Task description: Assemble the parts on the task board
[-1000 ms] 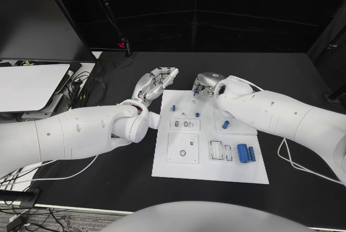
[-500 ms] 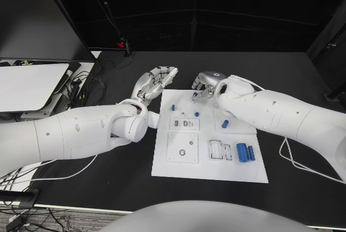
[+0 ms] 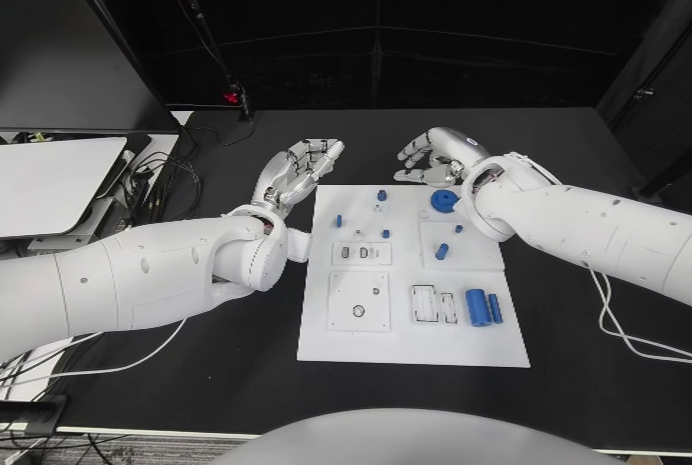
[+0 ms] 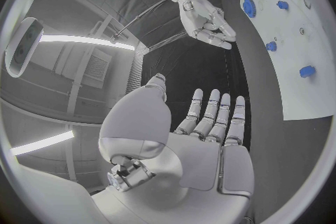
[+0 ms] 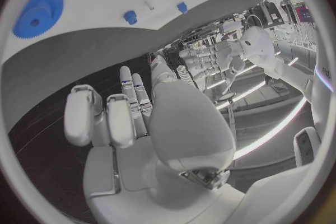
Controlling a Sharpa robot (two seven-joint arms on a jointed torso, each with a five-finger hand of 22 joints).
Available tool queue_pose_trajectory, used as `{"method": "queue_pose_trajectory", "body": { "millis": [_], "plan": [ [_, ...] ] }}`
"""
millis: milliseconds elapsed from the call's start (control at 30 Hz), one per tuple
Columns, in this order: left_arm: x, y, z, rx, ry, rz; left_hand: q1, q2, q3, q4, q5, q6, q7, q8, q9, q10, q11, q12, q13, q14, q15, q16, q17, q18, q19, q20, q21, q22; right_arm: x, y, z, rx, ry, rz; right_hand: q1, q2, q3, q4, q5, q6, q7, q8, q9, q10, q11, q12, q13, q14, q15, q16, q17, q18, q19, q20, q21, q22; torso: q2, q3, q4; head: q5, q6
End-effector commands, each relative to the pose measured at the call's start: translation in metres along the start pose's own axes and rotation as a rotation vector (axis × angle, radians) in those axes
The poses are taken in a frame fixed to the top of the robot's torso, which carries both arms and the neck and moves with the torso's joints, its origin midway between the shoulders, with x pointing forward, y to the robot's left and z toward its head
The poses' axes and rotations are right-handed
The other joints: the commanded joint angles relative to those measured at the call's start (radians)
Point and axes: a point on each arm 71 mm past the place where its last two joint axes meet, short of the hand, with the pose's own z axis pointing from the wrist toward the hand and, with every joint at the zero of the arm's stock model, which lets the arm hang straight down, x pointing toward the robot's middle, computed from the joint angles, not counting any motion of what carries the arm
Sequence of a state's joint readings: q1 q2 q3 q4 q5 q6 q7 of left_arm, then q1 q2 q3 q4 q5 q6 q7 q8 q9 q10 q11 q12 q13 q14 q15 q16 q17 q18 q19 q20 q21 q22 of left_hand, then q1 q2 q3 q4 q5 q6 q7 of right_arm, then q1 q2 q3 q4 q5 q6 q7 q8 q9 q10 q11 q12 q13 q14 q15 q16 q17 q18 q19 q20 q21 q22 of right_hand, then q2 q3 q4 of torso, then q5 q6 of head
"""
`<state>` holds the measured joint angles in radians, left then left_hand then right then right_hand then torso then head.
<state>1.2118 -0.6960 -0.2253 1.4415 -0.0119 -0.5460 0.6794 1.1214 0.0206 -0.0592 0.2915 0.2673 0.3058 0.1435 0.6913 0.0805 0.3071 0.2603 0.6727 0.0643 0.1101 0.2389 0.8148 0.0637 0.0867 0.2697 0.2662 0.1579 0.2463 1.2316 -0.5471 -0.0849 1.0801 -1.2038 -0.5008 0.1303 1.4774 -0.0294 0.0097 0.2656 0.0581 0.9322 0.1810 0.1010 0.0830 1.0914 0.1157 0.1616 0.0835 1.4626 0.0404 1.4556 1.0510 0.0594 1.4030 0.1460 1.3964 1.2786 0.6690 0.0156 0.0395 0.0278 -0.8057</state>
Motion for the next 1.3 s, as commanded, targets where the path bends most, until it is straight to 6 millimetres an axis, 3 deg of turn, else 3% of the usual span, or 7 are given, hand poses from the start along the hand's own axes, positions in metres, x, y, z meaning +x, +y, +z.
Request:
{"method": "queue_pose_trajectory", "body": {
  "millis": [33, 333, 400, 533, 767, 1133, 1300],
  "plan": [
    [0.001, -0.025, -0.003, 0.343, 0.009, -0.001, 0.002, 0.009, -0.005, 0.0, 0.004, 0.006, 0.152, 0.006, -0.002, 0.005, 0.001, 0.005, 0.001, 0.001, 0.007, 0.005, 0.001, 0.011, -0.003, 0.007, 0.004, 0.002, -0.023, 0.004, -0.007, -0.092, -0.145, 0.163, -0.006, 0.008, -0.004, 0.004, 0.021, 0.027, -0.006, 0.017, 0.006, 0.051, -0.012, 0.032, 0.013, -0.051, -0.014, -0.062, -0.162, 0.034, -0.069, -0.008, -0.068, -0.092, 0.002, -0.0003, -0.0023, -0.008, 0.005],
    [0.001, -0.024, -0.003, 0.347, 0.01, -0.002, 0.008, 0.01, -0.006, -0.001, 0.004, 0.007, 0.152, 0.007, -0.003, 0.006, 0.001, 0.006, 0.001, 0.002, 0.008, 0.006, 0.001, 0.011, -0.002, 0.008, 0.006, 0.003, -0.054, -0.012, -0.029, -0.091, -0.132, 0.207, -0.059, -0.024, -0.047, 0.013, 0.119, 0.021, -0.048, 0.02, 0.005, 0.236, -0.066, 0.285, 0.195, -0.137, -0.056, -0.205, -0.386, 0.074, -0.232, -0.05, -0.252, -0.295, 0.007, 0.0003, 0.0004, -0.032, 0.022],
    [0.002, -0.024, -0.003, 0.346, 0.011, -0.004, 0.008, 0.01, -0.006, -0.001, 0.004, 0.007, 0.152, 0.007, -0.003, 0.006, 0.001, 0.006, 0.001, 0.002, 0.008, 0.006, 0.001, 0.011, -0.002, 0.008, 0.006, 0.003, -0.055, -0.016, -0.032, -0.063, -0.108, 0.216, -0.113, -0.018, -0.075, 0.018, 0.139, -0.034, -0.055, 0.015, 0.0, 0.156, -0.06, 0.784, 0.699, -0.123, -0.036, -0.192, -0.313, 0.073, -0.242, -0.051, -0.291, -0.314, 0.008, 0.0009, 0.0006, -0.034, 0.025],
    [0.002, -0.023, -0.003, 0.345, 0.013, -0.005, 0.01, 0.012, -0.006, -0.001, 0.006, 0.008, 0.152, 0.007, -0.003, 0.007, 0.001, 0.007, 0.001, 0.003, 0.009, 0.006, 0.001, 0.011, -0.002, 0.009, 0.006, 0.003, -0.055, -0.026, -0.035, 0.01, -0.053, 0.229, -0.176, -0.003, -0.099, 0.024, 0.18, -0.126, -0.032, 0.026, -0.005, 0.216, -0.056, 1.159, 1.136, -0.083, -0.039, -0.086, -0.056, 0.08, -0.276, -0.042, -0.326, -0.335, 0.013, 0.0021, 0.0015, -0.043, 0.025],
    [0.001, -0.023, -0.004, 0.343, 0.013, -0.007, 0.01, 0.012, -0.006, 0.0, 0.006, 0.008, 0.152, 0.007, -0.003, 0.007, 0.001, 0.007, 0.001, 0.003, 0.009, 0.006, 0.001, 0.011, -0.002, 0.009, 0.007, 0.003, -0.054, -0.04, -0.035, 0.098, 0.002, 0.229, -0.182, 0.011, -0.157, 0.016, 0.212, -0.282, -0.027, 0.187, 0.022, 0.465, -0.038, 1.404, 1.476, 0.108, -0.029, 0.115, 0.52, 0.049, -0.217, -0.022, -0.185, -0.145, 0.021, 0.0041, 0.0018, -0.054, 0.029],
    [0.001, -0.023, -0.004, 0.343, 0.015, -0.009, 0.014, 0.014, -0.007, 0.0, 0.01, 0.008, 0.152, 0.007, -0.005, 0.007, 0.002, 0.007, 0.001, 0.004, 0.01, 0.007, 0.001, 0.011, -0.003, 0.009, 0.007, 0.003, -0.049, -0.059, -0.033, 0.181, 0.055, 0.116, -0.128, 0.024, -0.124, -0.002, 0.191, -0.385, -0.006, 0.357, 0.055, 0.479, -0.023, 1.409, 1.487, 0.108, 0.001, 0.115, 0.52, -0.055, 0.154, 0.004, 0.164, 0.278, 0.023, 0.0052, 0.0012, -0.055, 0.026],
    [0.0, -0.023, -0.004, 0.342, 0.015, -0.01, 0.014, 0.014, -0.007, 0.0, 0.01, 0.008, 0.152, 0.007, -0.005, 0.007, 0.002, 0.007, 0.001, 0.004, 0.01, 0.007, 0.001, 0.011, -0.003, 0.009, 0.007, 0.003, -0.046, -0.065, -0.034, 0.207, 0.085, 0.049, -0.111, 0.014, -0.095, -0.009, 0.173, -0.369, -0.016, 0.402, 0.059, 0.479, -0.032, 1.409, 1.487, 0.108, -0.008, 0.115, 0.52, -0.059, 0.168, -0.002, 0.174, 0.292, 0.023, 0.0059, 0.0021, -0.054, 0.026]
  ]
}}
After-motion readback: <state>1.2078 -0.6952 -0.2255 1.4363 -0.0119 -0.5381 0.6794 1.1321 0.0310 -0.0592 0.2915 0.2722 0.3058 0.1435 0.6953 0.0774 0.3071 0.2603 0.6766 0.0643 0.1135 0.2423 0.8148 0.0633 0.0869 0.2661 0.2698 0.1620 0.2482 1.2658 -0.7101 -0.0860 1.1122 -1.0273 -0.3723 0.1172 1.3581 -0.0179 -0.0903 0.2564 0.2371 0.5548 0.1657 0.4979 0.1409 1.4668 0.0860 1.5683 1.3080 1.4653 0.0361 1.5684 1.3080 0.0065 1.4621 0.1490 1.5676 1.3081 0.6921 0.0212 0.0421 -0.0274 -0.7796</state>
